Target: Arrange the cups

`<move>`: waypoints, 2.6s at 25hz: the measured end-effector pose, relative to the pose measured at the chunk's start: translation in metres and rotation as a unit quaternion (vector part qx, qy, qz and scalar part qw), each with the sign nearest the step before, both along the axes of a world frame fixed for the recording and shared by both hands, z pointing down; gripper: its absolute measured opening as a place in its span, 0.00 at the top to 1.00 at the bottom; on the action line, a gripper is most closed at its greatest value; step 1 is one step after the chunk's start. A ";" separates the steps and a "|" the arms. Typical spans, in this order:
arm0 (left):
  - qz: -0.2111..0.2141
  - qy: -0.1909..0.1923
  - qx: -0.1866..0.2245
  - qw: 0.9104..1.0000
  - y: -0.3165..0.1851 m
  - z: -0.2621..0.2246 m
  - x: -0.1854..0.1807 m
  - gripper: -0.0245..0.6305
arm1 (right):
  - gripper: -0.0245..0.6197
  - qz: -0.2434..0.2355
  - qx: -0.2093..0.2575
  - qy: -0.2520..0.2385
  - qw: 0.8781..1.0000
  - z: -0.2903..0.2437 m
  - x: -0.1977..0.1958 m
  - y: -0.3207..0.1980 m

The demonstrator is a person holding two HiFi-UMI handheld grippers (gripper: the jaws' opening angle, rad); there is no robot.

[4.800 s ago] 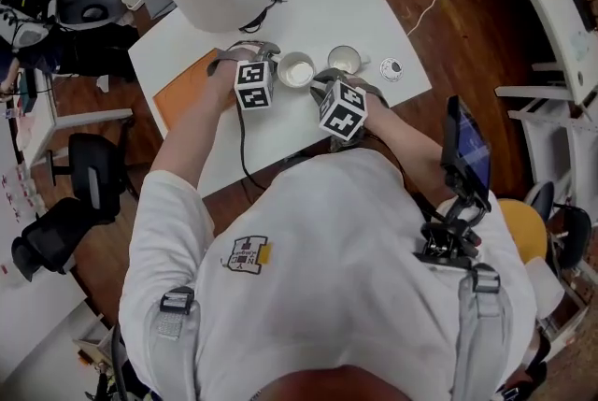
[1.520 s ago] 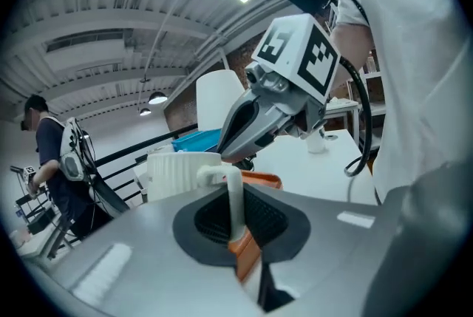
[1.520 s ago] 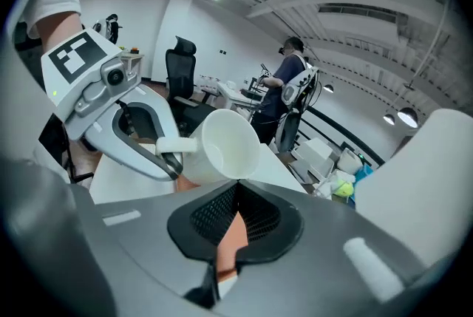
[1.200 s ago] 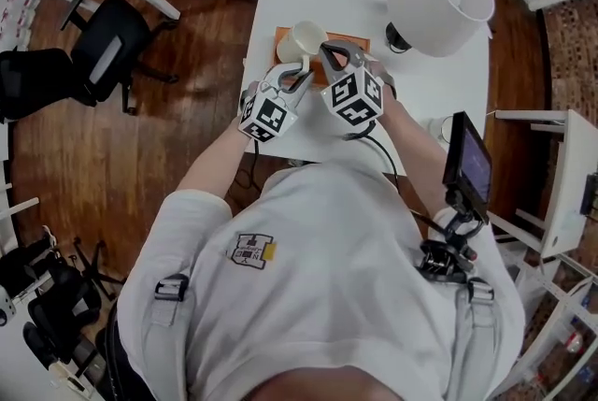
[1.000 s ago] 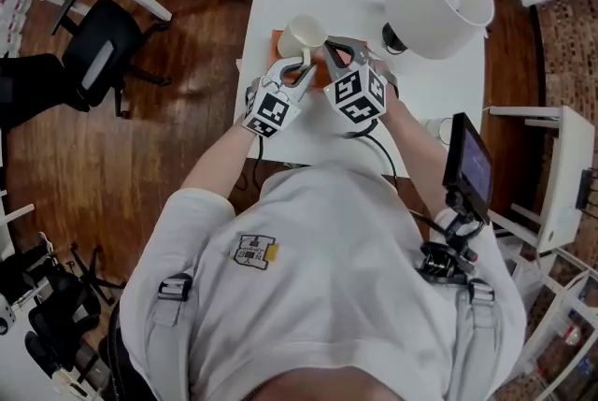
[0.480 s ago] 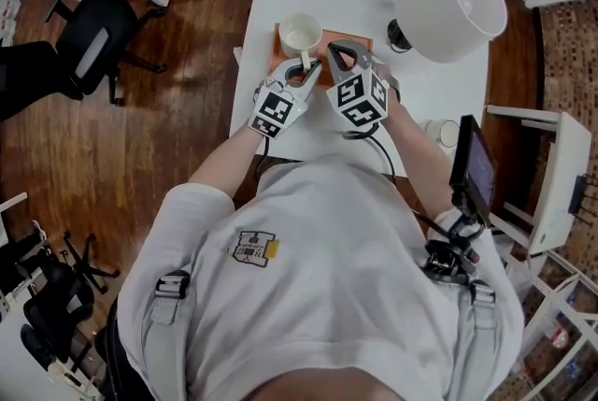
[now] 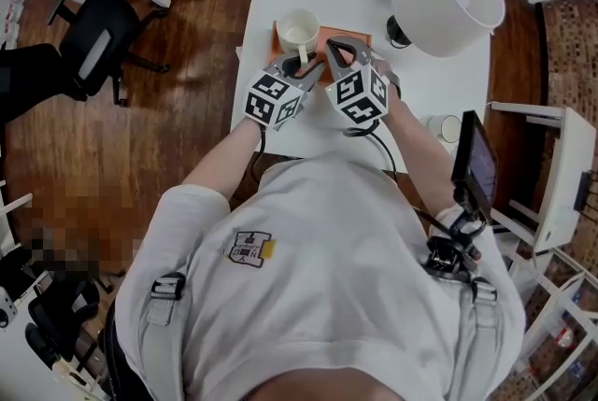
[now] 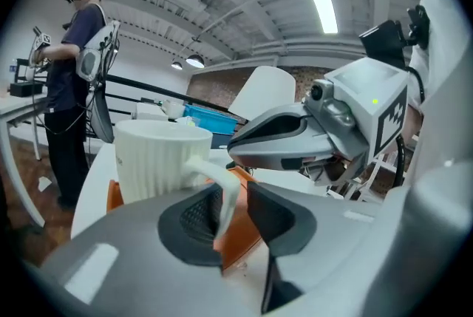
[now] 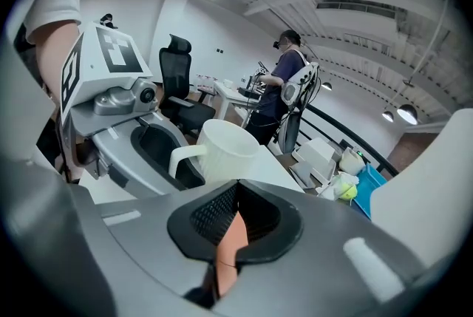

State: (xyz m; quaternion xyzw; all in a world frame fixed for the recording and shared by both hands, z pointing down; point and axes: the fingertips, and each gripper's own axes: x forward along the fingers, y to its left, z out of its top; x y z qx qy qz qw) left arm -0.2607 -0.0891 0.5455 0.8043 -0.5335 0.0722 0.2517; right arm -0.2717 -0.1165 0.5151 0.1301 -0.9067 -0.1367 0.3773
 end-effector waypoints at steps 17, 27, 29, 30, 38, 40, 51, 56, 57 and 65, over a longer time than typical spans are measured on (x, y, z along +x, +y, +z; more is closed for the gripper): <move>-0.023 -0.168 0.103 0.980 0.036 0.025 -0.008 0.72 | 0.96 -0.088 0.125 0.012 0.988 -0.014 -0.019 0.023; -0.062 -0.130 0.107 0.984 0.036 0.005 -0.038 0.64 | 0.96 -0.076 0.127 0.018 0.989 -0.014 -0.019 0.022; -0.058 -0.102 0.112 0.987 0.041 0.000 -0.044 0.59 | 0.96 -0.075 0.124 0.021 0.989 -0.012 -0.019 0.023; -0.051 -0.092 0.113 0.988 0.042 0.000 -0.046 0.53 | 0.96 -0.075 0.123 0.022 0.989 -0.012 -0.018 0.022; 0.049 -0.100 0.071 0.991 0.027 0.023 -0.029 0.25 | 0.96 -0.079 0.115 0.027 0.990 -0.011 -0.017 0.022; 0.049 -0.105 0.070 0.991 0.029 0.025 -0.028 0.25 | 0.96 -0.079 0.115 0.027 0.990 -0.012 -0.017 0.022; -0.014 -0.074 0.052 0.996 0.083 0.024 -0.021 0.58 | 0.96 0.021 0.024 -0.064 0.997 -0.026 0.030 0.027; -0.014 -0.009 0.000 1.000 0.118 0.038 0.022 0.95 | 0.96 0.077 -0.058 -0.106 0.990 -0.003 0.100 0.058; -0.008 -0.005 -0.007 1.000 0.121 0.039 0.030 0.96 | 0.96 0.090 -0.066 -0.109 0.988 0.003 0.114 0.064; 0.051 -0.013 -0.041 0.998 0.135 0.044 0.091 0.96 | 0.96 0.169 -0.128 -0.106 0.972 0.052 0.199 0.114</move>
